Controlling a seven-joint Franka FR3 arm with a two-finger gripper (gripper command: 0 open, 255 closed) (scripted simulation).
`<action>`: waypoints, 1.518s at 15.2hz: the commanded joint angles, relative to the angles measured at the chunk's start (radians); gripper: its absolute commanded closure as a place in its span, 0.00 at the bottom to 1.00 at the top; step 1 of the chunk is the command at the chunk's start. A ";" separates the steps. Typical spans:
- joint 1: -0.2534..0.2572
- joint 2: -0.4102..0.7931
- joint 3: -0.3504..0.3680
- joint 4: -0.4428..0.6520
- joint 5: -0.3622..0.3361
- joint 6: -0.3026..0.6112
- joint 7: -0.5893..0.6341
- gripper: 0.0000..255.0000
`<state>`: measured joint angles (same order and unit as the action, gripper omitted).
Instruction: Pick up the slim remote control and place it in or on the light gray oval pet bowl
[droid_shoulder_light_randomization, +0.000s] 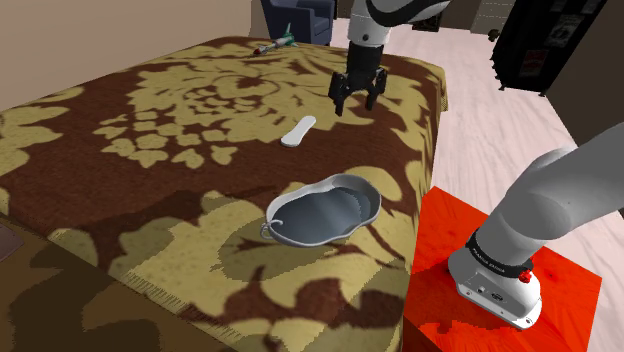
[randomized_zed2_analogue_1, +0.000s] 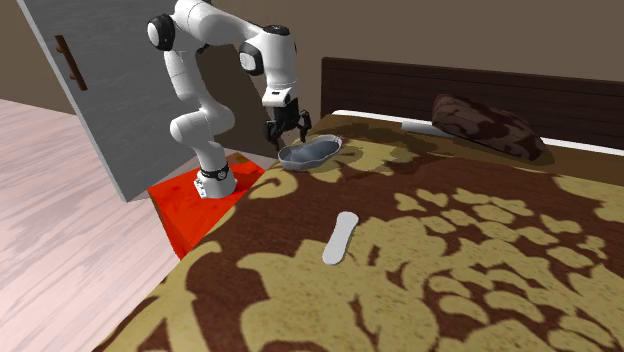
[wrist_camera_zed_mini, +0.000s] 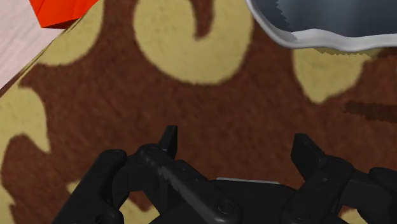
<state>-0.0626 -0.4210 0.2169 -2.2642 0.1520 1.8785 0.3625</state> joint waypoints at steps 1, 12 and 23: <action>-0.016 0.074 0.026 0.033 -0.008 0.043 0.082 0.00; -0.062 0.511 0.078 0.327 -0.146 0.172 0.513 0.00; -0.030 0.922 -0.011 0.736 -0.246 0.153 0.840 0.00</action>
<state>-0.0946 0.4627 0.2161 -1.5744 -0.0890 2.0402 1.1785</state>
